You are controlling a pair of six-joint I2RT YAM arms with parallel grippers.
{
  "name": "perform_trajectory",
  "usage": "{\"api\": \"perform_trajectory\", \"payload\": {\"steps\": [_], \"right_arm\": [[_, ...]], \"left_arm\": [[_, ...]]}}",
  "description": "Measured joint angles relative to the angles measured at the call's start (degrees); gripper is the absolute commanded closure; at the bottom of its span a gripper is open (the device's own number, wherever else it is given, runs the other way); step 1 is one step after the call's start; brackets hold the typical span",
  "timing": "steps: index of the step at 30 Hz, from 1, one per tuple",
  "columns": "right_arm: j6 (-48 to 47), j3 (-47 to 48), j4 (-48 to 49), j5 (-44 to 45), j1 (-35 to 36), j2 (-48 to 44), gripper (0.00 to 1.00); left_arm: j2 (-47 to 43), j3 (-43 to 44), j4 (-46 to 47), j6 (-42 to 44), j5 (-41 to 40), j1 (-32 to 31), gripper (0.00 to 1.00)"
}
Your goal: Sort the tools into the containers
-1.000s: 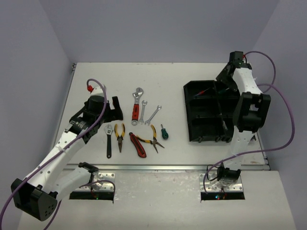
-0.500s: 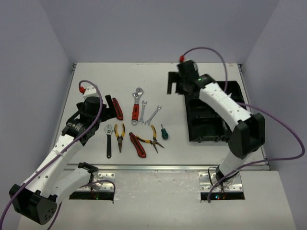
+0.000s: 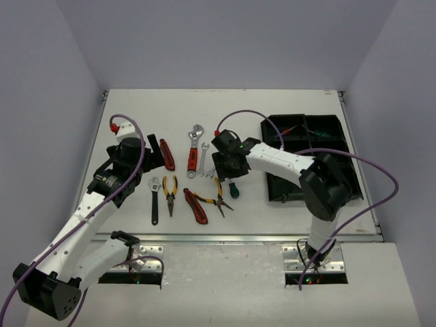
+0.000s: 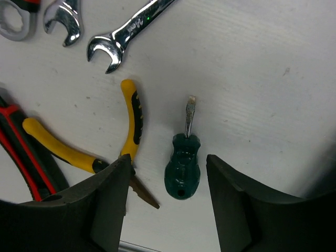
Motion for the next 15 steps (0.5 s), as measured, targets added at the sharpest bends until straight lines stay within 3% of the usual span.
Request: {"api": "perform_trajectory", "payload": {"steps": [6,8,10,15], "right_arm": [[0.2,-1.8,0.4,-1.6,0.5,5.2,0.45],[0.2,-2.1,0.3,-1.5,0.5,6.4,0.76],[0.8,-1.9,0.0,-0.9,0.5,7.6,0.97],[1.0,-1.7,-0.1,0.4,0.5,7.5,1.0]], "left_arm": [[0.0,0.0,0.0,0.1,0.7,0.0,0.0],[0.0,0.0,0.0,0.2,1.0,0.0,0.0],[0.0,0.0,0.0,0.3,1.4,0.0,0.0],[0.0,0.0,0.2,0.6,2.9,0.0,0.0]]}}
